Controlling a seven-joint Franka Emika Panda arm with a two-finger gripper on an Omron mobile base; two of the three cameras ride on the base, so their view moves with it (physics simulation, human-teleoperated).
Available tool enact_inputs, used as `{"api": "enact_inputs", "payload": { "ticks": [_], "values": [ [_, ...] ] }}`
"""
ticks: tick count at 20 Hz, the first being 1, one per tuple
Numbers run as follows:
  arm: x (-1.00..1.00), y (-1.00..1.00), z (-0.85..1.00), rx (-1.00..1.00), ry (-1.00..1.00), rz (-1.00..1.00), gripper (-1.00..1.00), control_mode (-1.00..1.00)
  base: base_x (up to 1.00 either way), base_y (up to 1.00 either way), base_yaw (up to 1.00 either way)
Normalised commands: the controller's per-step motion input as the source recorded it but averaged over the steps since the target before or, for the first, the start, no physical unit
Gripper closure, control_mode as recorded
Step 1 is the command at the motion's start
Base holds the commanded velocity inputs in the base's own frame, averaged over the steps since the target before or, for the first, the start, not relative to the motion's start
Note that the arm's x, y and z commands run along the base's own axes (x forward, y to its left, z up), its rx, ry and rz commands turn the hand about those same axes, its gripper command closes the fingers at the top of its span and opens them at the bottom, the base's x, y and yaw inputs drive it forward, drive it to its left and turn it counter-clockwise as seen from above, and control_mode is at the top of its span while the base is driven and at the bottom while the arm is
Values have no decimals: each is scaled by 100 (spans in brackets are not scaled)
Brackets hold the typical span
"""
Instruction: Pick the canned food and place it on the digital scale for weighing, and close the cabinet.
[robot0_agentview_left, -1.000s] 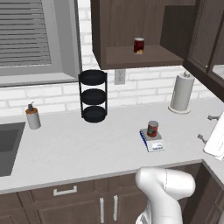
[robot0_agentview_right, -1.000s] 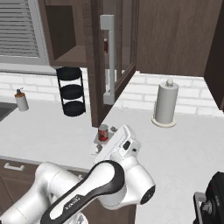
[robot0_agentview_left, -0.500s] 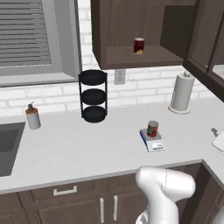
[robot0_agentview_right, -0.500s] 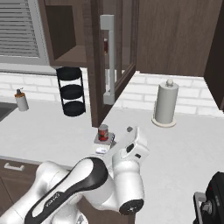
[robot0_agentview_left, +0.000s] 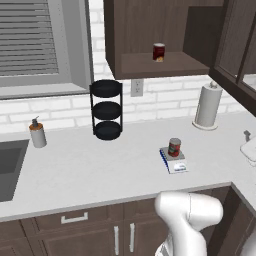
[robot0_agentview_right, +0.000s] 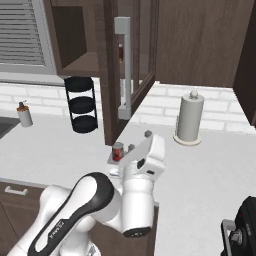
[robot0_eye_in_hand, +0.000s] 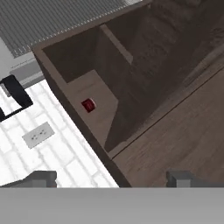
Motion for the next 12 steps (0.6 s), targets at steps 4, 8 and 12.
{"api": "enact_inputs", "payload": {
  "ticks": [4, 8, 12],
  "values": [
    [-17, -45, 32, -10, 1, -1, -100, -100, 0, 0, 0],
    [-2, -6, 63, -26, 1, -4, -100, -100, 0, 0, 0],
    [-25, -9, 81, -21, 0, 1, -100, -100, 0, 0, 0]
  ]
}}
